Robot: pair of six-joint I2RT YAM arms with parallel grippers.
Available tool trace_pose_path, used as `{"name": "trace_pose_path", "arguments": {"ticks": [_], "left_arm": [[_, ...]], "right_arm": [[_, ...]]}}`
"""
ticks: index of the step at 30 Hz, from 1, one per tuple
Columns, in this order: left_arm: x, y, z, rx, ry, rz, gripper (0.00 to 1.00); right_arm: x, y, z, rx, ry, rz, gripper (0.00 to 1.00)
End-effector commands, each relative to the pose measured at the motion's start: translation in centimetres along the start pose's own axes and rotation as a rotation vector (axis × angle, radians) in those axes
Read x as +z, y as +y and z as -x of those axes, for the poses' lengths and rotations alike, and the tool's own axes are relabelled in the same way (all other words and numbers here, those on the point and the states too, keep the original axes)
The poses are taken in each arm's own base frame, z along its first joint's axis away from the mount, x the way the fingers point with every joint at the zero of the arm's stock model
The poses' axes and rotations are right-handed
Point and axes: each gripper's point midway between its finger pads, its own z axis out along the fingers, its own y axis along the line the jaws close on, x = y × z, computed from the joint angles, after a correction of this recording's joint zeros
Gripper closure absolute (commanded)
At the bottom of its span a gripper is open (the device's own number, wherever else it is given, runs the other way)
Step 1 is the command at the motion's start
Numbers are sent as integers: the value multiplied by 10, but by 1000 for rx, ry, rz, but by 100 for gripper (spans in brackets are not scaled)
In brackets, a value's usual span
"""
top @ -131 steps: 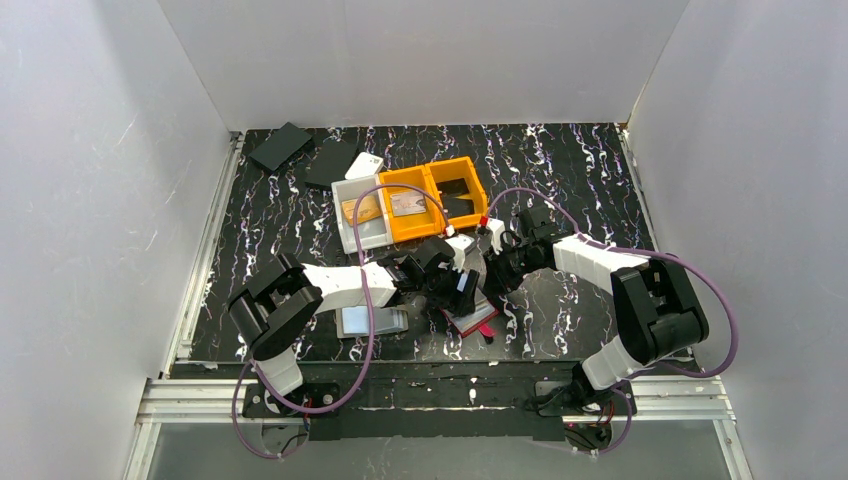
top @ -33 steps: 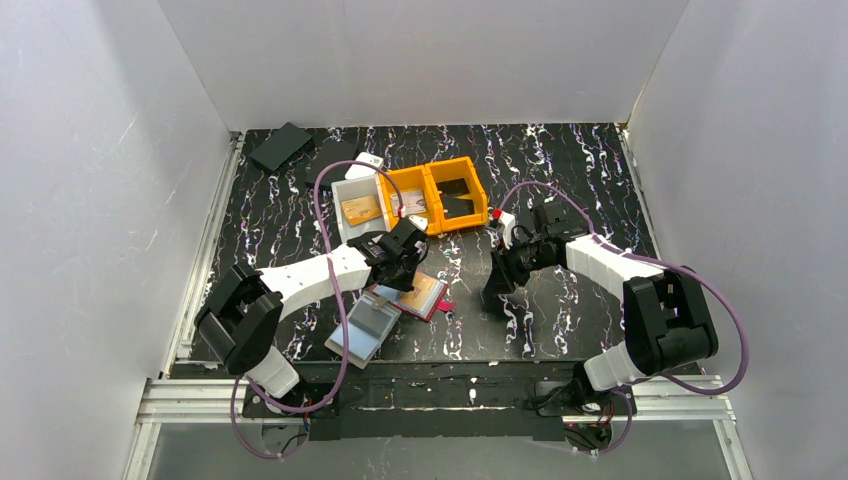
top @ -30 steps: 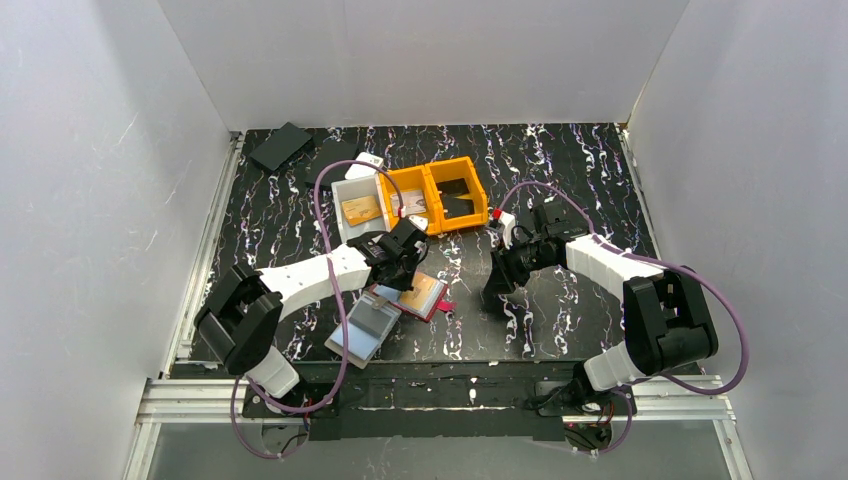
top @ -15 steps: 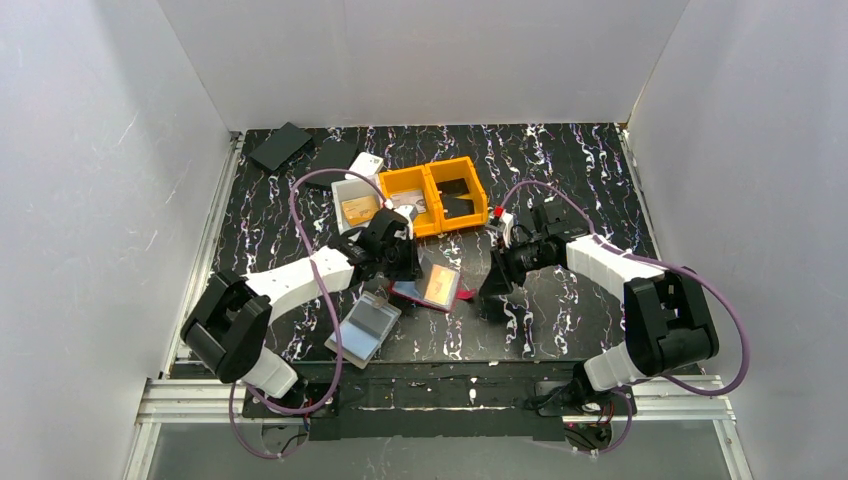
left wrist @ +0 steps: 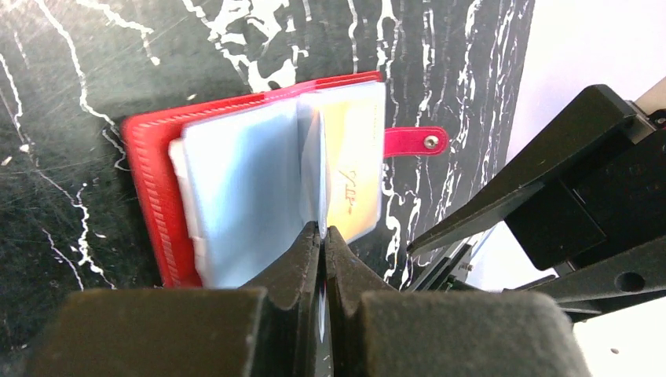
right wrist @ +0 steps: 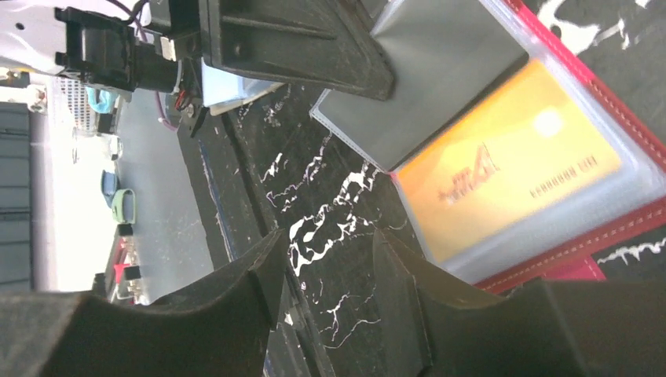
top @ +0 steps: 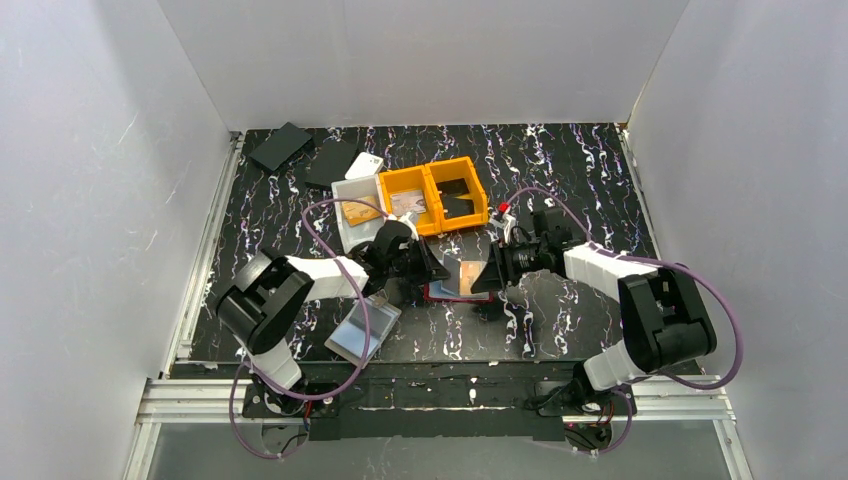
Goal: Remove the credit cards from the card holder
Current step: Remove the credit card from the card holder.
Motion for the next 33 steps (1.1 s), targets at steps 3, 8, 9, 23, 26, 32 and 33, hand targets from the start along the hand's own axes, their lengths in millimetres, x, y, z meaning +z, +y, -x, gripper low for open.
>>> {"name": "trace_pose_path", "arguments": {"ticks": [3, 8, 9, 23, 26, 32, 33], "left_arm": [[11, -3, -9, -96, 1, -88, 100], [7, 16, -21, -115, 7, -54, 98], [5, 19, -21, -111, 0, -45, 95], [-5, 52, -26, -120, 14, 22, 76], [-9, 53, -24, -116, 8, 20, 74], [-15, 54, -24, -119, 17, 14, 74], [-14, 53, -25, -117, 22, 8, 75]], "right_arm": [[12, -15, 3, 136, -72, 9, 46], [17, -16, -1, 156, -60, 54, 46], [17, -16, -1, 153, -62, 56, 46], [28, -30, 22, 131, -42, 26, 49], [34, -33, 28, 128, -36, 27, 50], [43, -34, 27, 138, -28, 22, 51], [43, -34, 27, 140, -28, 22, 51]]}}
